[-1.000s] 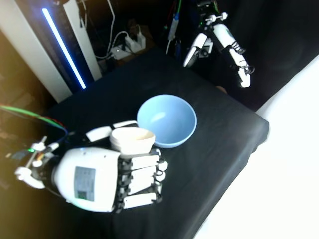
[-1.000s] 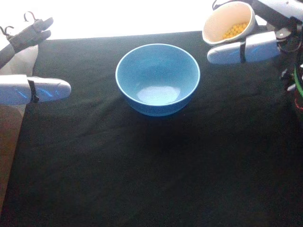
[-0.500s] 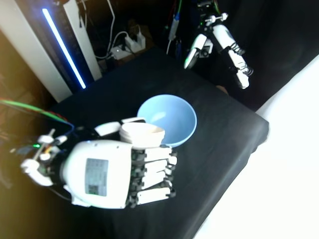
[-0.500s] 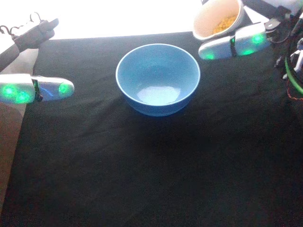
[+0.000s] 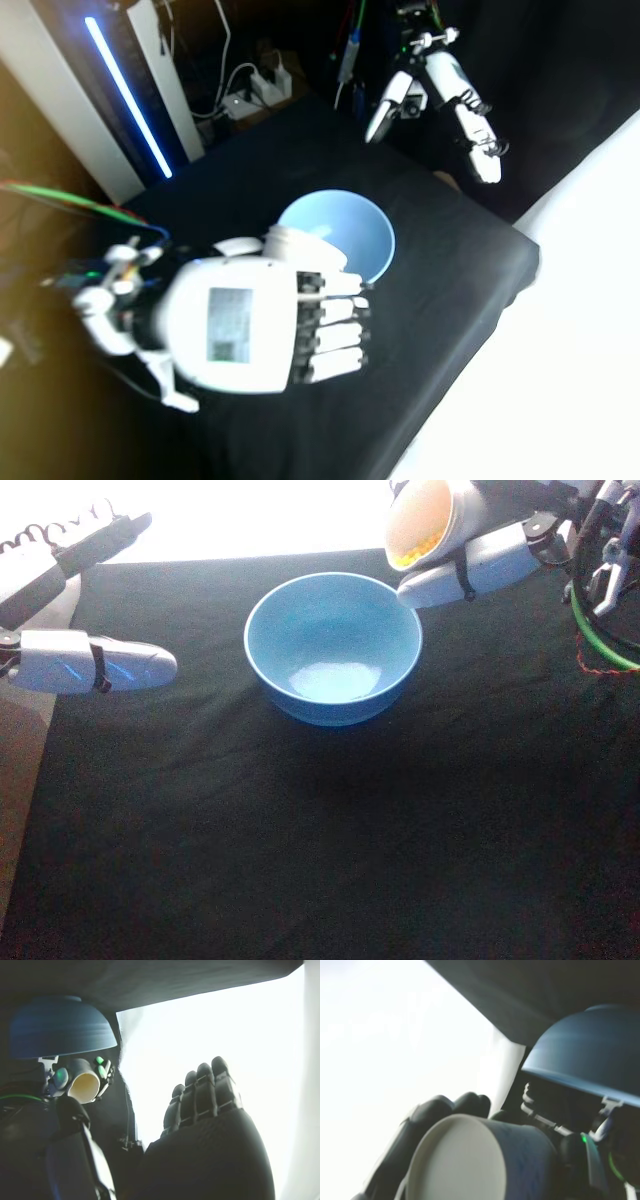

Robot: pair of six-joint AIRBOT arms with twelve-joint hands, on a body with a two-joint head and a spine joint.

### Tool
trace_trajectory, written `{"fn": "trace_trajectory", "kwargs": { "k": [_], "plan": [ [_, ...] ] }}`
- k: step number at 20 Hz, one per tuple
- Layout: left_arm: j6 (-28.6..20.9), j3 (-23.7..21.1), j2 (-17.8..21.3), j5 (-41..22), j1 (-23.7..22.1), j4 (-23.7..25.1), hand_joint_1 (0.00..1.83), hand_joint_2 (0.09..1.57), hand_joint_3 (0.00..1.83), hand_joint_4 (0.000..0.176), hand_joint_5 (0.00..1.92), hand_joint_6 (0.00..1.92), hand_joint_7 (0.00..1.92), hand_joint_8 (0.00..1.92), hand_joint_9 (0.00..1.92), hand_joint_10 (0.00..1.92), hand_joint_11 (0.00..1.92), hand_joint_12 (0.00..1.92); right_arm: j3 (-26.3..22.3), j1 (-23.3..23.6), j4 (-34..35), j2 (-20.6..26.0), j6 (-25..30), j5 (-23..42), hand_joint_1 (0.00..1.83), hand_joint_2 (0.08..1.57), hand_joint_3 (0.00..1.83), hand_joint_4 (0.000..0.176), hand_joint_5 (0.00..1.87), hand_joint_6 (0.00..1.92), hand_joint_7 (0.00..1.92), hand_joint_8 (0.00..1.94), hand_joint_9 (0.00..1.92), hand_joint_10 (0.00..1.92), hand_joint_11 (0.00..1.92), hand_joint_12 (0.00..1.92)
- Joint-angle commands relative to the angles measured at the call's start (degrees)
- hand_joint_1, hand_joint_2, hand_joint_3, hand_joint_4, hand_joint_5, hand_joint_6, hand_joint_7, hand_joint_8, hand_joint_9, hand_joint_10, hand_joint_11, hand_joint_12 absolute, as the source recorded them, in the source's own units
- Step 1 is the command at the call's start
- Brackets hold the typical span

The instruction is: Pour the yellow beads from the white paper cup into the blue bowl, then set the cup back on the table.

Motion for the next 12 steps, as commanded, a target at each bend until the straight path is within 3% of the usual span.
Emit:
{"fn": "trace_trajectory", "kwargs": {
  "k": [1, 2, 3, 4, 5, 6, 7, 8, 9, 10, 11, 12],
  "plan": [
    [-0.4, 0.5, -0.1, -5.8, -1.0, -0.9, 0.60, 0.79, 0.00, 0.058, 0.01, 0.00, 0.19, 0.01, 0.19, 0.01, 0.00, 0.35, 0.2, 0.9, 2.7, 0.3, 0.4, 6.1, 1.09, 1.07, 0.00, 0.043, 1.08, 0.81, 1.02, 0.93, 0.91, 1.70, 0.88, 1.92],
    [-0.4, 0.7, -0.3, -5.5, -1.4, -0.4, 0.60, 0.80, 0.00, 0.067, 0.02, 0.00, 0.15, 0.00, 0.12, 0.00, 0.00, 0.35, 0.2, 1.1, 2.2, 0.1, 0.4, 6.0, 1.08, 1.08, 0.00, 0.070, 1.05, 0.86, 0.84, 0.52, 0.64, 1.14, 0.41, 1.80],
    [-0.4, 0.8, -0.4, -5.2, -1.8, -0.1, 0.60, 0.80, 0.00, 0.064, 0.01, 0.00, 0.17, 0.01, 0.13, 0.01, 0.00, 0.35, 0.2, 1.3, 1.7, 0.0, 0.4, 5.9, 1.06, 1.08, 0.00, 0.120, 1.06, 0.84, 0.81, 0.23, 0.54, 0.84, 0.22, 1.73],
    [-0.4, 0.9, -0.5, -4.8, -2.3, 0.3, 0.59, 0.80, 0.00, 0.054, 0.01, 0.00, 0.23, 0.00, 0.22, 0.01, 0.02, 0.39, 0.2, 1.8, 0.8, -0.1, 0.4, 5.4, 1.08, 1.08, 0.00, 0.064, 1.06, 0.84, 0.97, 0.25, 0.64, 1.15, 0.39, 1.83],
    [-0.4, 0.9, -0.5, -4.4, -2.8, 0.9, 0.59, 0.80, 0.00, 0.047, 0.01, 0.00, 0.26, 0.01, 0.28, 0.03, 0.05, 0.41, 0.1, 2.5, -0.7, -0.3, 0.4, 4.6, 1.09, 1.09, 0.00, 0.020, 1.04, 0.87, 0.92, 0.15, 0.56, 1.08, 0.25, 1.82],
    [-0.4, 0.9, -0.5, -4.2, -3.0, 1.2, 0.59, 0.80, 0.00, 0.047, 0.01, 0.00, 0.26, 0.01, 0.28, 0.03, 0.05, 0.41, 0.1, 2.8, -1.3, -0.4, 0.4, 4.2, 1.09, 1.09, 0.00, 0.020, 1.04, 0.87, 0.92, 0.15, 0.56, 1.08, 0.25, 1.82],
    [-0.4, 0.9, -0.5, -4.0, -3.3, 1.5, 0.59, 0.78, 0.00, 0.041, 0.00, 0.00, 0.24, 0.00, 0.25, 0.01, 0.06, 0.42, 0.1, 3.0, -2.0, -0.6, 0.4, 4.0, 1.11, 1.09, 0.00, 0.000, 1.04, 0.87, 0.99, 0.08, 0.65, 1.13, 0.43, 1.79],
    [-0.4, 1.0, -0.5, -3.9, -3.6, 1.7, 0.56, 0.76, 0.00, 0.072, 0.02, 0.00, 0.27, 0.01, 0.24, 0.00, 0.01, 0.38, 0.1, 3.2, -2.4, -0.8, 0.4, 3.9, 1.22, 1.10, 0.00, 0.000, 1.10, 0.64, 0.94, 1.01, 0.74, 1.30, 0.57, 1.84],
    [-0.4, 1.0, -0.5, -3.6, -3.9, 2.0, 0.54, 0.75, 0.00, 0.088, 0.03, 0.00, 0.29, 0.01, 0.24, 0.00, 0.00, 0.30, 0.1, 3.4, -2.8, -0.8, 0.4, 3.7, 1.23, 1.12, 0.00, 0.000, 1.09, 0.62, 0.91, 1.22, 0.74, 1.41, 0.61, 1.89],
    [-0.4, 1.0, -0.5, -3.4, -4.2, 2.3, 0.51, 0.73, 0.00, 0.108, 0.03, 0.00, 0.31, 0.01, 0.25, 0.00, 0.00, 0.22, 0.0, 3.5, -3.1, -0.9, 0.4, 3.5, 1.23, 1.13, 0.00, 0.000, 1.09, 0.66, 0.87, 1.29, 0.69, 1.38, 0.54, 1.89],
    [-0.4, 1.0, -0.5, -3.1, -4.6, 2.7, 0.50, 0.73, 0.00, 0.101, 0.01, 0.00, 0.32, 0.00, 0.24, 0.00, 0.00, 0.16, 0.0, 3.6, -3.6, -0.9, 0.5, 3.2, 1.14, 1.10, 0.00, 0.000, 1.05, 0.83, 0.77, 0.77, 0.60, 1.29, 0.45, 1.87],
    [-0.4, 1.0, -0.5, -2.9, -4.8, 2.9, 0.50, 0.74, 0.00, 0.095, 0.00, 0.00, 0.31, 0.00, 0.22, 0.00, 0.00, 0.10, -0.1, 3.7, -4.0, -1.0, 0.5, 3.0, 1.11, 1.10, 0.00, 0.000, 1.02, 0.90, 0.81, 0.39, 0.63, 1.07, 0.42, 1.78]
  ]
}}
